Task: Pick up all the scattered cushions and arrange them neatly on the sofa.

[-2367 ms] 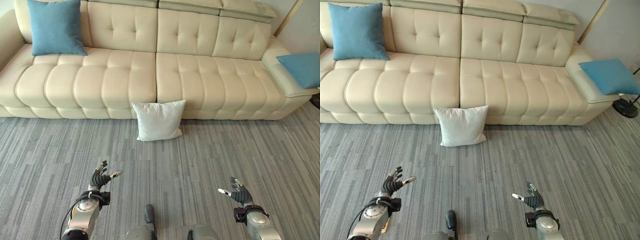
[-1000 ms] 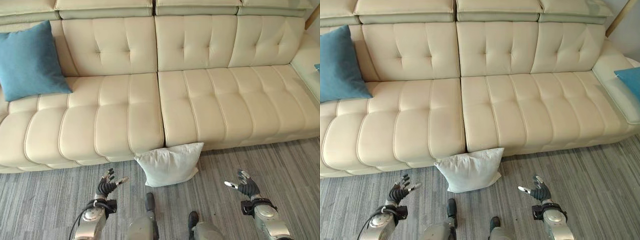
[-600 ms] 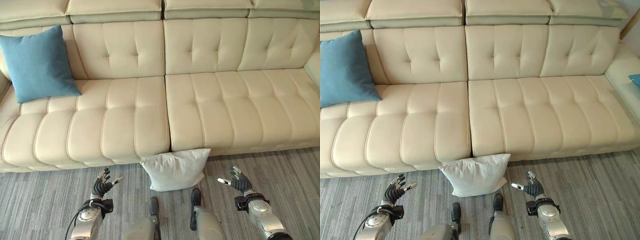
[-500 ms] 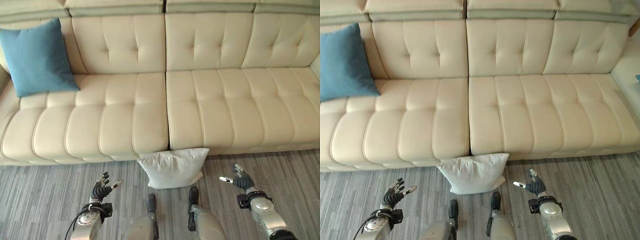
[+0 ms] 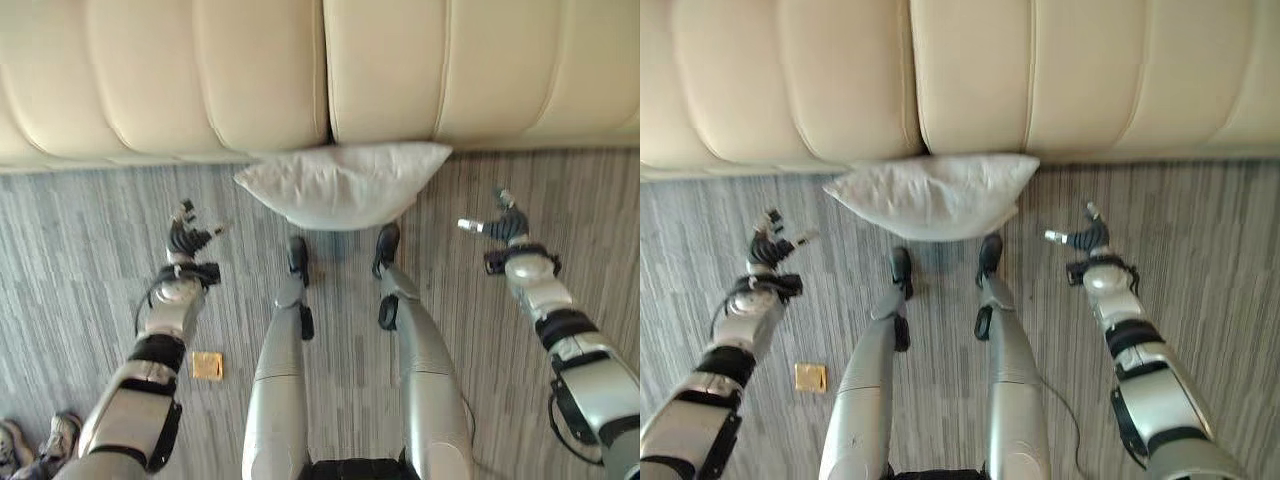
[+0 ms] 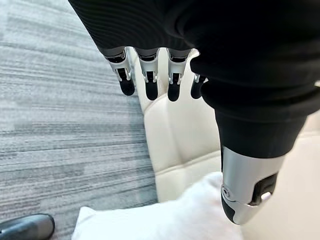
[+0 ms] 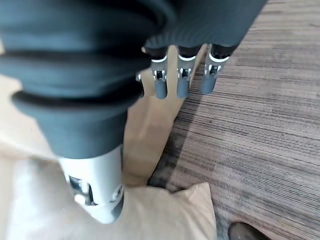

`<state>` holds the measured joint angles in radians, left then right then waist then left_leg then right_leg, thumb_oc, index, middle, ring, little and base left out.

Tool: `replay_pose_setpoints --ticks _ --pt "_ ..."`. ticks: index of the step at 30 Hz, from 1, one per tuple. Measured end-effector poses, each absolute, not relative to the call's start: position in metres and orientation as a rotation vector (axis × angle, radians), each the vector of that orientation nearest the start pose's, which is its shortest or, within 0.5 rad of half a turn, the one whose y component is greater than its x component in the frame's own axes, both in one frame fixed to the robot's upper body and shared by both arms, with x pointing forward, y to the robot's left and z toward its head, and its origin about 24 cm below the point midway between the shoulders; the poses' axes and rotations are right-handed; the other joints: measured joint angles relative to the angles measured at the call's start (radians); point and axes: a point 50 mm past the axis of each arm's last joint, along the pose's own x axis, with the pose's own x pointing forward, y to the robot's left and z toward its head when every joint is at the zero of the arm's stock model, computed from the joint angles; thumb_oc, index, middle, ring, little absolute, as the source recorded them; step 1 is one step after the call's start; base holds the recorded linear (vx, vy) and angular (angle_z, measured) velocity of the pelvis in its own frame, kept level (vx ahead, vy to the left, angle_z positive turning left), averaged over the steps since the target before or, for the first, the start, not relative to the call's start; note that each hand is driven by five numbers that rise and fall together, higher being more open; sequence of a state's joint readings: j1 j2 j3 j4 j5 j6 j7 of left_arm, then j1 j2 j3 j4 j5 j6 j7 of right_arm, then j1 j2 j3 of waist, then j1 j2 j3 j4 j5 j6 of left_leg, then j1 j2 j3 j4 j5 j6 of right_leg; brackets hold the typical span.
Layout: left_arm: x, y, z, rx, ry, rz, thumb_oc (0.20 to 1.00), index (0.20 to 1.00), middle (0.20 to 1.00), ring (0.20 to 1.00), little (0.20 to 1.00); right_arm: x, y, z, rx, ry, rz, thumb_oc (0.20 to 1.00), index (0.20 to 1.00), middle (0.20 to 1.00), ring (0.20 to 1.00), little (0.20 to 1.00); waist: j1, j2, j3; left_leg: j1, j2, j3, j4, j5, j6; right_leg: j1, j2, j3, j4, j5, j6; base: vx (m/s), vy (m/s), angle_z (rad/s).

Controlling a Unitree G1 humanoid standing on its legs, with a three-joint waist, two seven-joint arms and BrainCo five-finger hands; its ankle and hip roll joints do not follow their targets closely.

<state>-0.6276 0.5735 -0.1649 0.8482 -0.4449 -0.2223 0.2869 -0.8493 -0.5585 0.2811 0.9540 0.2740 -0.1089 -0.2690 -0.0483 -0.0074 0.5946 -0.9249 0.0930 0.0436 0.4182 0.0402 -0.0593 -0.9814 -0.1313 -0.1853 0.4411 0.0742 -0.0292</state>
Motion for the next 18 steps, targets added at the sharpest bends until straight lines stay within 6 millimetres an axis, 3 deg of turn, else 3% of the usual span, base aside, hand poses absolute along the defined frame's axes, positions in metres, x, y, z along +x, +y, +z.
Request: replay_pose_setpoints --ticks 2,4,5,7,11,14,15,16,17,18 --pt "0.356 0.293 0.122 0.192 -0.111 0.444 1.000 1.000 1.000 1.000 1.000 0.392 -0.259 0.168 -0.366 -0.119 -0.365 1.000 1.000 1.000 1.000 1.000 0.001 0.001 0.001 -0.120 0.008 0.000 0.081 -0.024 0.001 -0.116 0.001 0.012 0.064 -0.010 -0.011 0.00 -0.010 -0.10" --pt "0.361 0.291 0.133 0.211 -0.135 0.441 1.000 1.000 1.000 1.000 1.000 0.397 -0.253 0.186 -0.360 -0.164 -0.364 1.000 1.000 1.000 1.000 1.000 0.002 0.001 0.001 -0.185 0.013 -0.003 0.147 -0.047 0.001 -0.180 0.002 0.019 0.118 -0.023 -0.019 0.01 -0.006 -0.09" --pt "0.367 0.286 0.144 0.227 -0.158 0.428 1.000 1.000 1.000 1.000 1.000 0.402 -0.243 0.203 -0.368 -0.216 -0.342 1.000 1.000 1.000 1.000 1.000 0.001 0.001 0.000 -0.233 0.016 -0.007 0.199 -0.070 0.007 -0.226 0.000 0.025 0.161 -0.039 -0.022 0.03 -0.006 -0.04" --pt "0.374 0.279 0.160 0.223 -0.205 0.411 1.000 1.000 1.000 1.000 1.000 0.406 -0.232 0.219 -0.359 -0.265 -0.320 1.000 1.000 1.000 1.000 1.000 0.005 0.001 0.000 -0.269 0.020 -0.009 0.228 -0.079 0.011 -0.261 -0.001 0.026 0.190 -0.056 -0.038 0.00 0.000 0.00" --pt "0.388 0.254 0.186 0.239 -0.277 0.377 1.000 1.000 1.000 1.000 1.000 0.414 -0.192 0.258 -0.292 -0.377 -0.263 1.000 1.000 1.000 1.000 1.000 0.009 0.000 -0.002 -0.323 0.017 -0.013 0.283 -0.090 0.005 -0.322 -0.007 0.037 0.257 -0.069 -0.039 0.00 -0.019 0.02" --pt "0.409 0.210 0.213 0.242 -0.313 0.328 1.000 1.000 1.000 1.000 1.000 0.419 -0.144 0.284 -0.208 -0.427 -0.199 1.000 1.000 1.000 1.000 1.000 0.012 0.001 -0.002 -0.389 0.004 -0.020 0.306 -0.093 0.001 -0.395 -0.017 0.046 0.292 -0.071 -0.040 0.00 -0.027 0.09" --pt "0.411 0.203 0.218 0.241 -0.319 0.317 1.000 1.000 1.000 1.000 1.000 0.419 -0.137 0.284 -0.200 -0.426 -0.186 0.464 0.464 0.464 0.464 0.464 0.011 0.001 -0.002 -0.400 0.001 -0.026 0.309 -0.093 0.001 -0.403 -0.017 0.045 0.294 -0.071 -0.040 -0.02 -0.024 0.05" --pt "0.413 0.194 0.226 0.232 -0.339 0.311 1.000 1.000 1.000 1.000 1.000 0.420 -0.130 0.279 -0.178 -0.412 -0.170 0.200 0.200 0.200 0.200 0.200 0.011 0.001 -0.002 -0.403 -0.003 -0.029 0.309 -0.093 0.001 -0.409 -0.018 0.047 0.299 -0.071 -0.040 -0.02 -0.024 0.08" --pt "0.414 0.190 0.229 0.221 -0.342 0.316 0.200 0.200 0.200 0.200 0.200 0.420 -0.127 0.274 -0.141 -0.397 -0.169 0.200 0.200 0.200 0.200 0.200 0.011 0.001 -0.002 -0.403 -0.009 -0.031 0.309 -0.093 0.001 -0.412 -0.019 0.052 0.304 -0.071 -0.040 -0.02 -0.026 0.04" --pt "0.414 0.188 0.229 0.203 -0.343 0.324 0.200 0.200 0.200 0.200 0.200 0.420 -0.122 0.271 -0.106 -0.392 -0.169 0.200 0.200 0.200 0.200 0.200 0.011 0.001 -0.002 -0.403 -0.011 -0.033 0.309 -0.093 0.001 -0.412 -0.019 0.052 0.304 -0.071 -0.040 0.00 0.000 0.00"
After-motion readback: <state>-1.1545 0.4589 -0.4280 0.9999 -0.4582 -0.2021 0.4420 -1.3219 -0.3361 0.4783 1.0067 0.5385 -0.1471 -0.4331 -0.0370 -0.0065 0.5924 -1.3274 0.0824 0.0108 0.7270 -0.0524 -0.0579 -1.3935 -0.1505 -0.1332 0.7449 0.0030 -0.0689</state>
